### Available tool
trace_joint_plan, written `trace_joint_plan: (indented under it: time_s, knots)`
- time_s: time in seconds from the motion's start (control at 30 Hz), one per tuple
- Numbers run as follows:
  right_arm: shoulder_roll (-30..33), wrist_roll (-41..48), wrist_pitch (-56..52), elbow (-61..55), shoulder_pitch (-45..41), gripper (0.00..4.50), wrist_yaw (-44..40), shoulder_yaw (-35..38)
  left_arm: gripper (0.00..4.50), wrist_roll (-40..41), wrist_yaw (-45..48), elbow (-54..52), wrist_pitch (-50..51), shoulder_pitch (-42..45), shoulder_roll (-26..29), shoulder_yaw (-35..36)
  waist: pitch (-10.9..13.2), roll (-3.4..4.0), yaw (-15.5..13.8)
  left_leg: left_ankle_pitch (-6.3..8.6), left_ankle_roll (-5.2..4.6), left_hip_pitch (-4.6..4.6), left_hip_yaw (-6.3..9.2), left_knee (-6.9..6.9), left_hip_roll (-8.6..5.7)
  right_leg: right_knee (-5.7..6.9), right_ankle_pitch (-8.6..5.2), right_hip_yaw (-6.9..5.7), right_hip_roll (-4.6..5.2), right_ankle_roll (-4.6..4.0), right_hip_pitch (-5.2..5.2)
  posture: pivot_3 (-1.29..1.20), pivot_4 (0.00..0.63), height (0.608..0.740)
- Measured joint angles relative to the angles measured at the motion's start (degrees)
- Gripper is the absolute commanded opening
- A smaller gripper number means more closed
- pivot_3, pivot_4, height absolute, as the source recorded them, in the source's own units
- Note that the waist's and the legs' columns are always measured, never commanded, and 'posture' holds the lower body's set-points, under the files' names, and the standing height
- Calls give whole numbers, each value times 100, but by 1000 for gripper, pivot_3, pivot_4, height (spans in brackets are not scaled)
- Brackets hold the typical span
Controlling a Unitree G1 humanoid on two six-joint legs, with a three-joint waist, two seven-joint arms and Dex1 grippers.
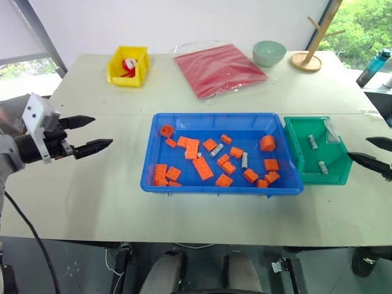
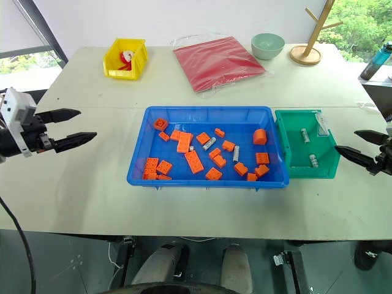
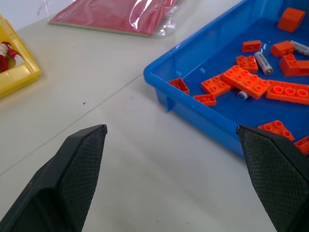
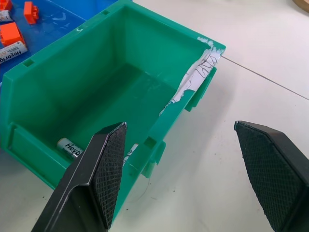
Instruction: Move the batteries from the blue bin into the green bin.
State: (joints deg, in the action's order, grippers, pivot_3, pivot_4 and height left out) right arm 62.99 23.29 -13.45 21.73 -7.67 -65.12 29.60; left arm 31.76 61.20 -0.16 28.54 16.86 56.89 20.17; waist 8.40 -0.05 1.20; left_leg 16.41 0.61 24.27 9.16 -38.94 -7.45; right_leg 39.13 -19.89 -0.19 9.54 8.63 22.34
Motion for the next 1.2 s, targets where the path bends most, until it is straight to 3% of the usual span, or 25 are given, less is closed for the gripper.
trace_joint_plan:
  time_s: [0.23,0.33,0.7,1.07,1.2]
  knots:
    - [1,-41,68,125,-94,3659,-12,-4,4500,0,-23,-79,-2,-49,-1,3,0,0,1,0,0,0,-1,0,0,0,0,0,0,0,0,0,150,717]
    - [1,-49,69,175,-152,4457,-41,-4,4500,0,-44,-87,-1,-48,-4,3,0,0,5,0,0,0,-1,0,0,0,0,0,0,0,0,0,150,717]
    - [4,-140,135,240,-418,4457,-53,-111,4500,-55,-216,-167,-36,-60,-107,-12,0,0,8,0,0,0,-1,0,1,0,0,0,0,0,1,0,150,717]
    - [96,-215,-212,-30,-2192,4457,-689,-1374,4500,459,-222,-841,463,72,-225,-55,3,5,114,0,0,4,2,-1,3,2,0,-1,0,0,5,0,150,717]
    - [-442,-159,-603,-505,-3512,4457,-1014,-2202,4500,655,99,-1245,627,238,-161,-347,5,8,193,0,1,5,-5,4,14,1,0,-2,-5,0,11,0,150,717]
